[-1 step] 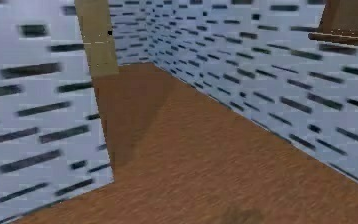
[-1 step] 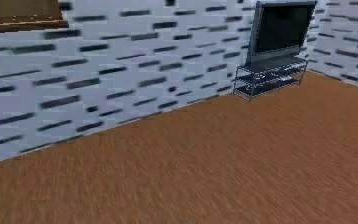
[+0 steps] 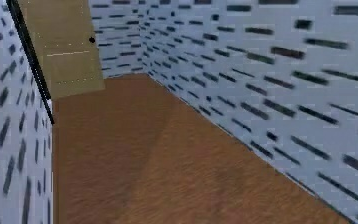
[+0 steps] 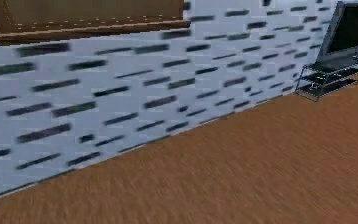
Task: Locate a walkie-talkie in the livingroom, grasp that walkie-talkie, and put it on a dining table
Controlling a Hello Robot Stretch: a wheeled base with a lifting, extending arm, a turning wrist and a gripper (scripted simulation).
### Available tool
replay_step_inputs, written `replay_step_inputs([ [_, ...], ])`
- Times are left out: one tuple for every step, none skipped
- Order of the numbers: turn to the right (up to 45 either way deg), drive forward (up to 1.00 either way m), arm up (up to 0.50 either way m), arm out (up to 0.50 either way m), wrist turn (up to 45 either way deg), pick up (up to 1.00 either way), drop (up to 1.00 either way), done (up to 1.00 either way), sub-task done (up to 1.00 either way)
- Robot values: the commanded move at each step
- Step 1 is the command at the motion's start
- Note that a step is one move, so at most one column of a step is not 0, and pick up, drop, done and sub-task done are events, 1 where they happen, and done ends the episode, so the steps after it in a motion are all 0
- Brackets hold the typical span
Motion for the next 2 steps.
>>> replay_step_inputs([
  [0.0,0.5,0.0,0.0,0.0,0.0,0.0,0.0,0.0],
  [-27.0,0.0,0.0,0.0,0.0,0.0,0.0,0.0,0.0],
])
